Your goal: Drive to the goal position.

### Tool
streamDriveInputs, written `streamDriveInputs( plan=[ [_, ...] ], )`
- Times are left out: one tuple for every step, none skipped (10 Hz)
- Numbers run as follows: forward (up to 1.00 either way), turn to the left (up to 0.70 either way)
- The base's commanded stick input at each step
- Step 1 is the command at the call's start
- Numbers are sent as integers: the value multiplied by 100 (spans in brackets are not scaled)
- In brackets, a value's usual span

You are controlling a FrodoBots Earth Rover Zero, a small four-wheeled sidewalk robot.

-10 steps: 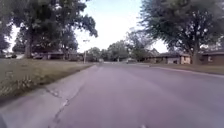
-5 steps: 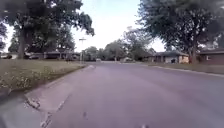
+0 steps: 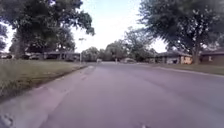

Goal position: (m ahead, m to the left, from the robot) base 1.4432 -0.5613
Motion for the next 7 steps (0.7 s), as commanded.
streamDriveInputs(
  plan=[
    [100,10],
    [100,0],
    [100,0],
    [100,0],
    [100,0],
    [100,0],
    [100,0]
  ],
)
